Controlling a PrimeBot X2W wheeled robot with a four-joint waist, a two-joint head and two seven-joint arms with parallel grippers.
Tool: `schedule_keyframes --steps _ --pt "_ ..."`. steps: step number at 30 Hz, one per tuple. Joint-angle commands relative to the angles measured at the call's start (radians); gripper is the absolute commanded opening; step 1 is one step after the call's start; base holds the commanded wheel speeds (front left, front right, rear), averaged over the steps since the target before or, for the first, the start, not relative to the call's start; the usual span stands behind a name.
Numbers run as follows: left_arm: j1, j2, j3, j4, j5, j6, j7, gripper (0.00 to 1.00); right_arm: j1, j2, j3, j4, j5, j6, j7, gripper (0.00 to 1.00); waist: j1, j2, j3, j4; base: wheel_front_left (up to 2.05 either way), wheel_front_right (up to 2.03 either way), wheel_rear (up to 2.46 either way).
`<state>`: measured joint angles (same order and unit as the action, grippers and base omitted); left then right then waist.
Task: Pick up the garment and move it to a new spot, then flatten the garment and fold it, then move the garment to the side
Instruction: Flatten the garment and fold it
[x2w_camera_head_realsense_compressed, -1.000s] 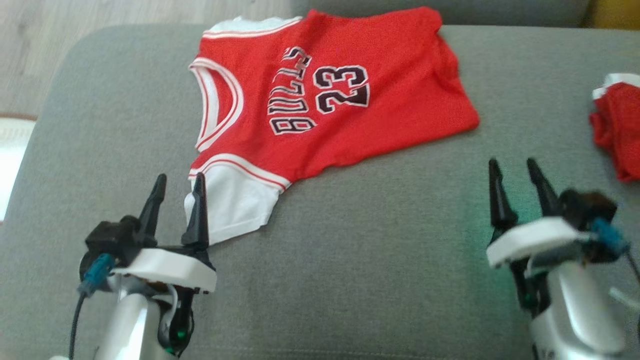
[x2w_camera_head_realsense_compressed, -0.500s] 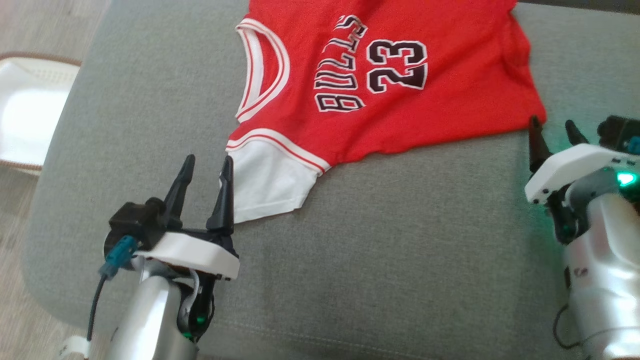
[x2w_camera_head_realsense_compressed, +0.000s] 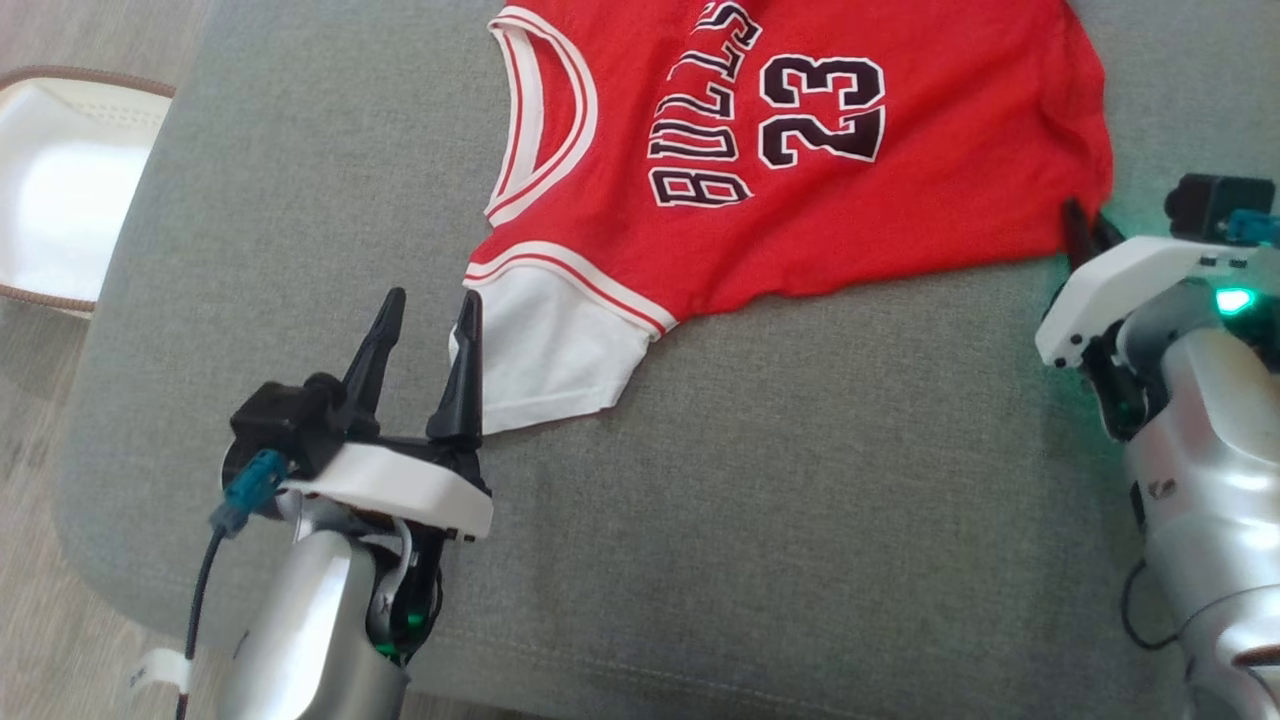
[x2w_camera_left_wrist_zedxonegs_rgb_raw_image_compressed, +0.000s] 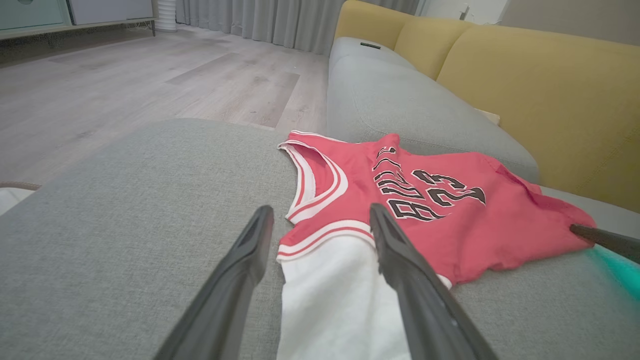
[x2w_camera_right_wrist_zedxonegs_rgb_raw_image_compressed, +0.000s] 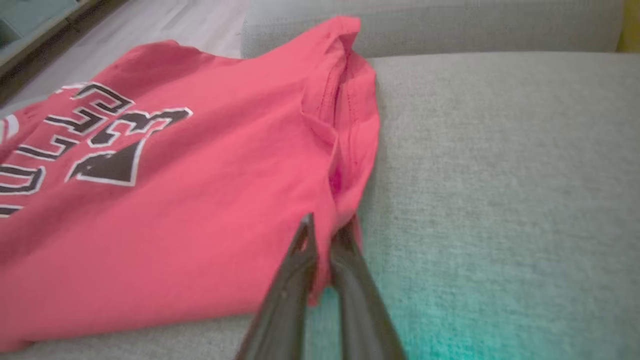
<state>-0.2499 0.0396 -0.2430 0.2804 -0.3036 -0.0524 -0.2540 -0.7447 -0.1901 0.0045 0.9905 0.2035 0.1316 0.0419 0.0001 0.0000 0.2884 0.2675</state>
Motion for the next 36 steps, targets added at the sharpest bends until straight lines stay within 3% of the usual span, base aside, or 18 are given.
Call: schedule_keyframes --steps 1,11,19,27,28,36 --pt "-0.030 0.011 0.031 -0.027 -0.005 0.006 -0.008 1.00 -0.038 -0.003 0.031 -0.025 0.017 -0.001 -0.022 0.00 -0.0001 0.0000 -0.003 -0.003 0.00 0.00 0.00" --pt "-0.007 0.011 0.048 -0.012 0.001 0.006 -0.008 1.00 -0.015 -0.037 0.187 -0.071 0.105 -0.001 -0.130 0.00 -0.0001 0.0000 -0.072 -0.063 0.00 0.00 0.00" --pt "0.047 0.011 0.066 -0.015 0.005 0.004 -0.008 1.00 0.108 -0.087 0.251 -0.200 0.191 -0.001 -0.057 0.00 -0.0001 0.0000 -0.161 -0.150 0.00 0.00 0.00" --pt "0.082 0.011 0.069 -0.025 0.001 0.004 -0.008 1.00 0.253 -0.159 0.188 -0.376 0.212 -0.001 0.072 0.00 -0.0001 0.0000 -0.202 -0.196 0.00 0.00 0.00" --pt "0.086 0.011 0.067 -0.029 0.000 0.005 -0.008 1.00 0.304 -0.173 0.150 -0.444 0.211 -0.001 0.122 0.00 -0.0001 0.0000 -0.203 -0.201 0.00 0.00 0.00" --pt "0.071 0.011 0.047 -0.042 -0.006 0.005 -0.008 1.00 0.434 -0.170 0.048 -0.672 0.158 -0.001 0.284 0.00 -0.0001 0.0000 -0.162 -0.198 0.00 0.00 0.00"
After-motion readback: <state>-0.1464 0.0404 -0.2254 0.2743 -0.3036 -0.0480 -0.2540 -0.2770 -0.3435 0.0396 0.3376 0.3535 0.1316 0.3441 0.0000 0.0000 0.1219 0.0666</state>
